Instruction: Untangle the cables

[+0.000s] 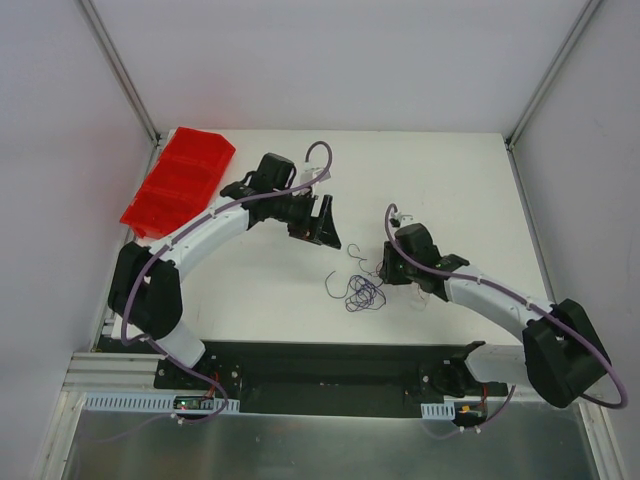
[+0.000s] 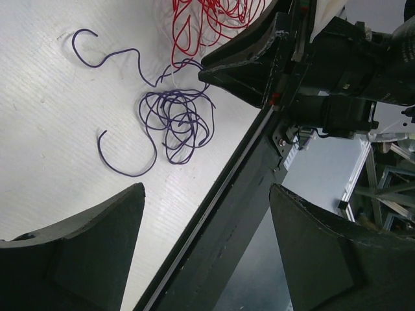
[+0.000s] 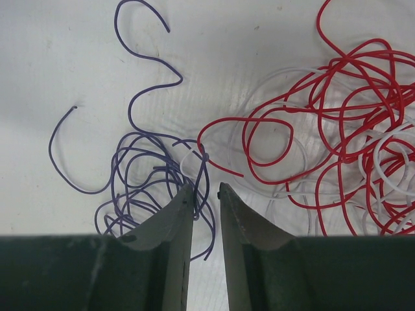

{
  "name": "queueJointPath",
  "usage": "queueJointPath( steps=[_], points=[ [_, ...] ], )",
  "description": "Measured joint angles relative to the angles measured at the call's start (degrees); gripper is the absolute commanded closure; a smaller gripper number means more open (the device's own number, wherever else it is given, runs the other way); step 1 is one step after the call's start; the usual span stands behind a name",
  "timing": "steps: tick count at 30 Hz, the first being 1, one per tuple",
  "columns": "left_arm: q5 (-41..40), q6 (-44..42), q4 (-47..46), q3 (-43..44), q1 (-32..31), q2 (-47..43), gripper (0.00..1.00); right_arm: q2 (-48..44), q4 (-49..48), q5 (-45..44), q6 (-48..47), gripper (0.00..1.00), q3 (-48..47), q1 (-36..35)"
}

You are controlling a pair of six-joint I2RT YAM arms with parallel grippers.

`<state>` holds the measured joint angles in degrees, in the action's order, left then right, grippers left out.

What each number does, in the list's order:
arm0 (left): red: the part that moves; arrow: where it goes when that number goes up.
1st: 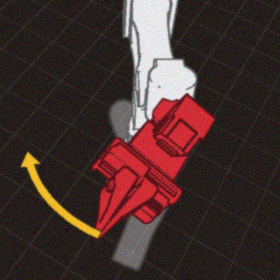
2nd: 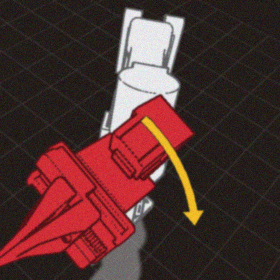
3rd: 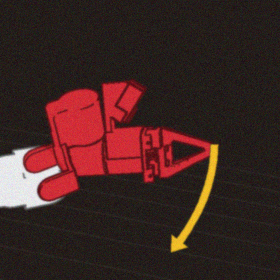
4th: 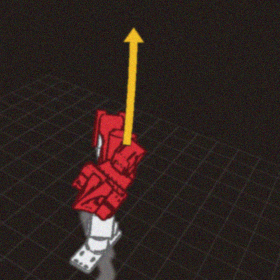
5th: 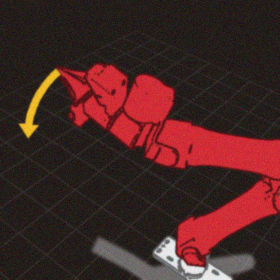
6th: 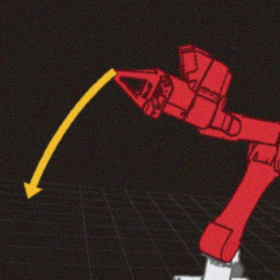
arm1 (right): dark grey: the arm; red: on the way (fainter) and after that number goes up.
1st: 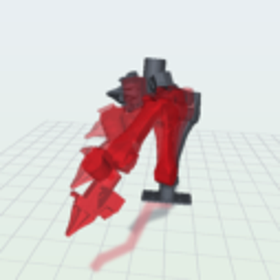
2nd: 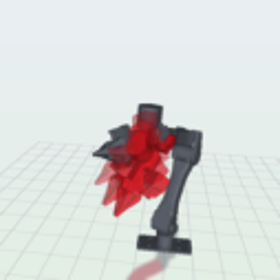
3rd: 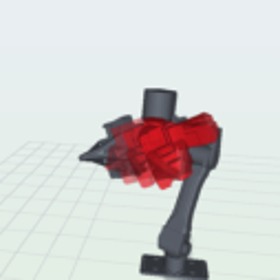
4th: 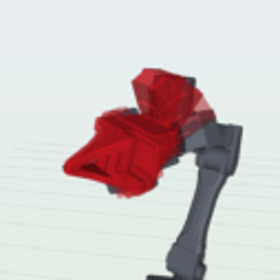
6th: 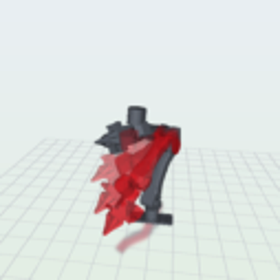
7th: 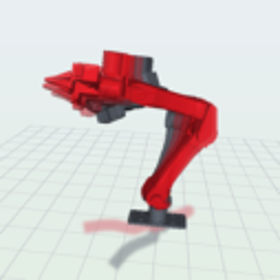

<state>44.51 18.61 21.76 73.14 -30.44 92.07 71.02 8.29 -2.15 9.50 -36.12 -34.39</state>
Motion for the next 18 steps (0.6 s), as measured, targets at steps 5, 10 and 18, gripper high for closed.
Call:
queueJointPath(
  steps=[5,10,18],
  points=[
    [0.0,0.0,0.0,0.0,0.0,-0.4,0.23,1.7,0.1,0.6,-0.4,1.0,-0.5,0.0],
    [0.0,0.0,0.0,0.0,0.0,-0.4,0.24,0.8,4.5,0.3,-1.3,1.0,-3.8,0.0],
    [-0.2,-0.2,0.0,0.0,0.0,-2.6,0.25,-16.3,19.7,-3.2,-5.3,0.99,-22.1,-0.3]
  ],
)
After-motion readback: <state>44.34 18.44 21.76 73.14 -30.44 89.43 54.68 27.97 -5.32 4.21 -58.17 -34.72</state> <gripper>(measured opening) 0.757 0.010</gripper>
